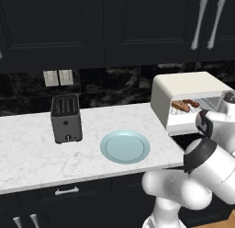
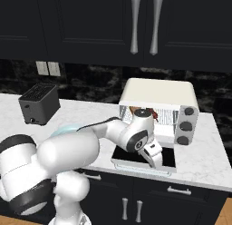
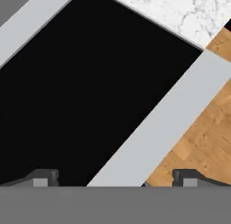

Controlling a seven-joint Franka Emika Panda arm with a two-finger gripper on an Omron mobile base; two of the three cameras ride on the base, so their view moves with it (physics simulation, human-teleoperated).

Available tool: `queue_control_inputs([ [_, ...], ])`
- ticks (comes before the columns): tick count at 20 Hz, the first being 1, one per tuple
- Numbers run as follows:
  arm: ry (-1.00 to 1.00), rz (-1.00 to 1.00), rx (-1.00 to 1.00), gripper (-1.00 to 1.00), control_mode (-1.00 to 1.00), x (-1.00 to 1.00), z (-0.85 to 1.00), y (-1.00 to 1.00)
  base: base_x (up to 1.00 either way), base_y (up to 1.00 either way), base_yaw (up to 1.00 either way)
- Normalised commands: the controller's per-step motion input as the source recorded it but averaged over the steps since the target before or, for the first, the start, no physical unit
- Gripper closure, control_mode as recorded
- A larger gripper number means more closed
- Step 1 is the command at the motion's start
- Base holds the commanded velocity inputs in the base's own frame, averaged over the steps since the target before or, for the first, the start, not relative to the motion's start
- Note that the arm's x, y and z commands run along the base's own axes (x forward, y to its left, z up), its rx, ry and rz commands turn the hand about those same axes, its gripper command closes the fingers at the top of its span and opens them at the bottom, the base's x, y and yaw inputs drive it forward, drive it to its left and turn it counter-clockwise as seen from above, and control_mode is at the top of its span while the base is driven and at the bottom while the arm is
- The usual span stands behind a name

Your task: Pick up the kebab skewer and baguette bread, and place them inside the toaster oven. Close the toaster oven door and start by setting the timer.

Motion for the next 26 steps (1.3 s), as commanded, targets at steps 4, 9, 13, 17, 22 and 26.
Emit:
queue_control_inputs([
  [4, 0.11, 0.30, 0.00, -1.00, -1.00, -0.93, 0.00, 0.00, 0.00, 0.00, 0.00],
  [9, 0.19, 0.31, 0.00, -1.00, -1.00, -0.74, -0.02, 0.00, 0.00, 0.00, 0.00],
  [13, 0.19, 0.32, 0.00, -1.00, -1.00, -0.40, -0.33, 0.00, 0.00, 0.00, 0.00],
  [17, 0.06, 0.25, 0.03, -1.00, -1.00, 0.01, -0.40, 0.03, 0.00, 0.00, 0.00],
  [22, -0.01, 0.20, 0.12, -1.00, -1.00, 0.40, -0.36, 0.00, 0.00, 0.00, 0.00],
  [26, 0.00, 0.08, 0.10, -1.00, -1.00, 0.60, -0.30, 0.03, 0.00, 0.00, 0.00],
])
